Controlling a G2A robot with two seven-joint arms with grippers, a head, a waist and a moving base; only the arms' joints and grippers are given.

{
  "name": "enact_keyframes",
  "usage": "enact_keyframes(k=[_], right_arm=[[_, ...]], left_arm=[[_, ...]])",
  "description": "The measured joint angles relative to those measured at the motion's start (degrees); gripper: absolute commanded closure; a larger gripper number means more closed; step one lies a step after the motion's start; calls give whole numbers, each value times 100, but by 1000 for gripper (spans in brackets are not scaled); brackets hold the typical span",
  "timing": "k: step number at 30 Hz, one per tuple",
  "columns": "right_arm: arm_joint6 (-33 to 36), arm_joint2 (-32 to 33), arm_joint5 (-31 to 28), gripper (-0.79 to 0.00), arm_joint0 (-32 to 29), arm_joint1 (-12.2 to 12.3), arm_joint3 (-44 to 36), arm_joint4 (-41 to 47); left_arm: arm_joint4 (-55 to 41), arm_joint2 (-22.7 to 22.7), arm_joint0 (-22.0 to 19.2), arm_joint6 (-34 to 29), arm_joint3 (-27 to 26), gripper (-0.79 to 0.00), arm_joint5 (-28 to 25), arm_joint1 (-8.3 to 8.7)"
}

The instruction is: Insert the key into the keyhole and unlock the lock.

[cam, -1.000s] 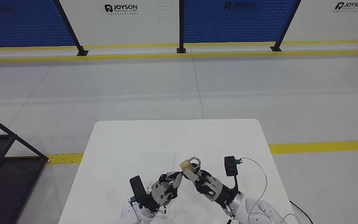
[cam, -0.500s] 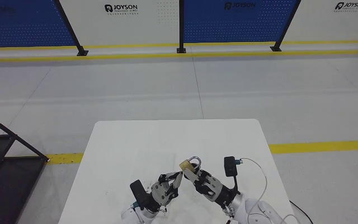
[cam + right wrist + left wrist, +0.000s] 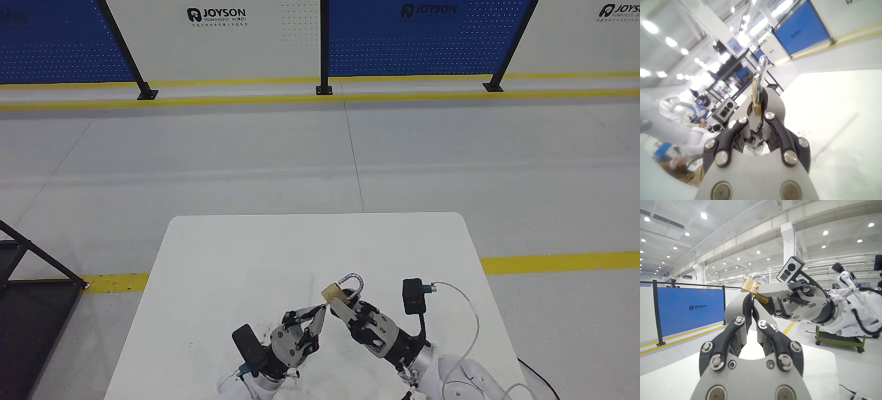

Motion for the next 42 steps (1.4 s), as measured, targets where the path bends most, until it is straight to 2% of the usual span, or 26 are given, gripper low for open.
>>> enact_keyframes(k=[4,7,11,13,18,21,24,28,29,30,31,33,34,35,38,42], right_arm=[[9,-13,62,0,70,-11,84,83],[162,-79,184,0,185,-26,196,190],[753,-351,511,0,527,-70,499,364],[1183,-626,813,0,839,-124,749,379],[2179,-1524,1506,0,1687,-338,1446,353],[2765,-2071,1721,0,2110,-481,1808,348],[3143,-2511,1973,0,2461,-623,2132,253],[3002,-2897,2370,0,2774,-814,2516,121],[2948,-2957,2443,-37,2837,-857,2604,121],[2890,-3031,2517,-215,2913,-910,2706,131],[2864,-3080,2546,-296,2963,-946,2771,152],[2816,-3163,2585,-388,3060,-1014,2899,176],[2802,-3189,2601,-739,3092,-1037,2945,181],[2791,-3207,2629,-785,3121,-1056,2990,178],[2890,-3270,2796,-785,3202,-1086,3073,-5],[2940,-3139,2743,-785,3145,-1025,2923,-116]], left_arm=[[-316,-97,108,-121,-108,-785,-542,48],[-570,-393,291,-264,-285,-785,-1122,154],[-929,-1136,681,-516,-584,-785,-1806,356],[-1127,-1651,955,-670,-719,-785,-2093,470],[-1392,-2808,1585,-671,-834,-785,-2060,635],[-1492,-3166,1807,-617,-759,-785,-2068,667],[-1477,-3252,1873,-579,-671,-785,-2060,667],[-1398,-3174,1816,-561,-562,-785,-2051,646],[-1372,-3150,1791,-566,-541,-785,-2029,640],[-1339,-3117,1753,-582,-516,-785,-1992,632],[-1317,-3094,1723,-596,-499,-785,-1960,625],[-1295,-3036,1657,-629,-467,-785,-1930,611],[-1289,-3014,1631,-642,-454,-785,-1923,606],[-1281,-2993,1609,-653,-442,-785,-1914,600],[-1231,-2929,1569,-677,-418,-785,-1854,583],[-1191,-2892,1560,-655,-403,-785,-1812,568]])
